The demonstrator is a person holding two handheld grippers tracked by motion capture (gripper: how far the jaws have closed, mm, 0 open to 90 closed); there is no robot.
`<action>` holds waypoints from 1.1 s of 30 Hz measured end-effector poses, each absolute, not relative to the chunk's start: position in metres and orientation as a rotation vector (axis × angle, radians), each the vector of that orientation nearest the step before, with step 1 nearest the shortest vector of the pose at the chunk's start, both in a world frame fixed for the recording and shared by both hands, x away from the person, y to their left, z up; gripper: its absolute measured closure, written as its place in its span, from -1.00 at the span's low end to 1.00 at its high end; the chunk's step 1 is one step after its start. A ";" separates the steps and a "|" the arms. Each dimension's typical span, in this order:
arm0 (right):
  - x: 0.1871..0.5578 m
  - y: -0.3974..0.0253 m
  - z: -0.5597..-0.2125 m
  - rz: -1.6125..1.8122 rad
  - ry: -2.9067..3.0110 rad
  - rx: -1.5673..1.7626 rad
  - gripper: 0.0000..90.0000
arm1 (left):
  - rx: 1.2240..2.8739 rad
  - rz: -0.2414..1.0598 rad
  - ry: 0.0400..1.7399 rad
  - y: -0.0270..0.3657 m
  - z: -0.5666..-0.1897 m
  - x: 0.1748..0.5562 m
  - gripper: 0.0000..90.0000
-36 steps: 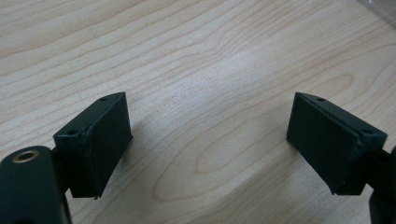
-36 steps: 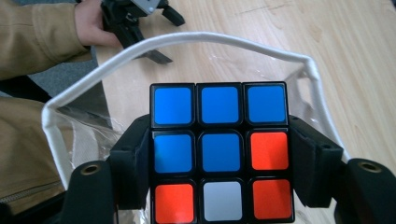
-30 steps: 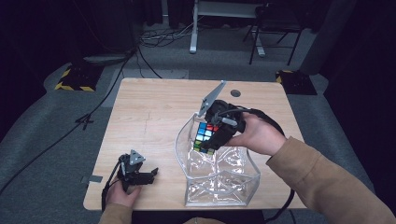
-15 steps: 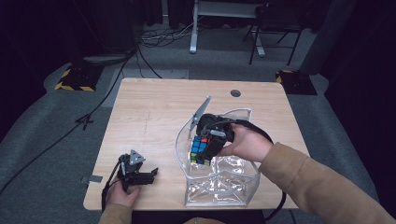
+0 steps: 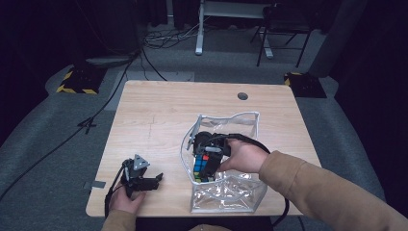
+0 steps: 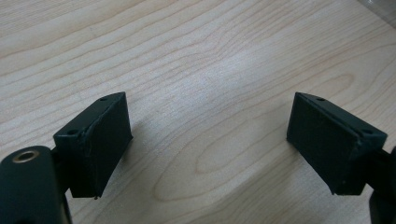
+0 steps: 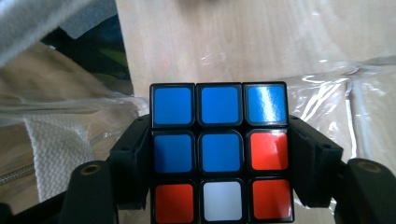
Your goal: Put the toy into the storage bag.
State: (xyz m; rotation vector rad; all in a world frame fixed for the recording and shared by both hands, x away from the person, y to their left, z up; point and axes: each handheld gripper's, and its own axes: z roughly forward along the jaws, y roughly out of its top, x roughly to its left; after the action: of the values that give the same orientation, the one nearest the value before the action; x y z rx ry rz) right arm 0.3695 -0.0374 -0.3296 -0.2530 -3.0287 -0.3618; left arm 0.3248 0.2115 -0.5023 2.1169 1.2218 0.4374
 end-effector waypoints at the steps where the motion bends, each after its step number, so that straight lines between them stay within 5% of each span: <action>1: 0.369 -0.037 -0.331 -0.354 -3.025 -0.245 -0.26 | 2.118 0.438 1.221 0.212 -0.502 0.325 -0.69; 33: 0.366 -0.030 -0.381 -0.187 -2.949 -0.292 -0.26 | 2.118 0.437 1.221 0.212 -0.502 0.325 -0.69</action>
State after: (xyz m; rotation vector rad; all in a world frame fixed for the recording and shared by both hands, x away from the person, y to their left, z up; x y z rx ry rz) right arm 0.3661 -0.0303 -0.3815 -0.2916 -2.9489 -0.1875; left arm 0.3248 0.2116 -0.5023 2.1180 1.2213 0.4370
